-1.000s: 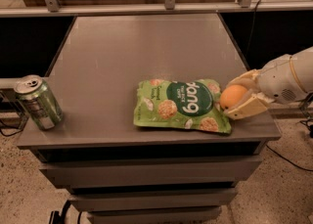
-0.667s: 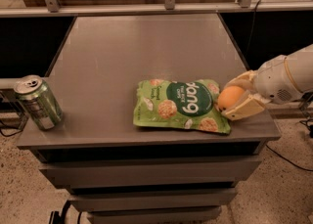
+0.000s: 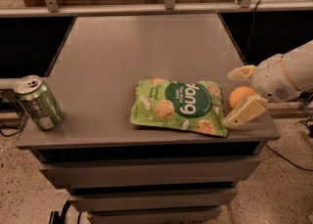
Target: Move orange near green rice chip bag
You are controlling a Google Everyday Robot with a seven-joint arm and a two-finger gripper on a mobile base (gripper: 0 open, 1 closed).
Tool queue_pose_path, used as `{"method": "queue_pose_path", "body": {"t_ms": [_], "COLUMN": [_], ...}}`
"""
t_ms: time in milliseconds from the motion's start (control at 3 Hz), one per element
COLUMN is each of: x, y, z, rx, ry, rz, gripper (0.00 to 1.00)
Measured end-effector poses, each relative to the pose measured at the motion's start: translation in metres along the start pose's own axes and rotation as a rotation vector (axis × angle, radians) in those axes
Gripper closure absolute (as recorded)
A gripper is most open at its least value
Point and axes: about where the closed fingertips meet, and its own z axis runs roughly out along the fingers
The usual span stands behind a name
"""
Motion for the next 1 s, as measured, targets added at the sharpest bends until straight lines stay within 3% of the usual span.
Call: {"method": "queue_pose_path", "body": {"t_ms": [667, 1000], "x": [-0.023, -0.024], "y": [-0.002, -0.002], "z": [-0.034, -0.034], "rx": [0.036, 0.036], "ry": [-0.040, -0.041], "rz": [-0.080, -0.083], "gripper": [0.00, 0.00]}}
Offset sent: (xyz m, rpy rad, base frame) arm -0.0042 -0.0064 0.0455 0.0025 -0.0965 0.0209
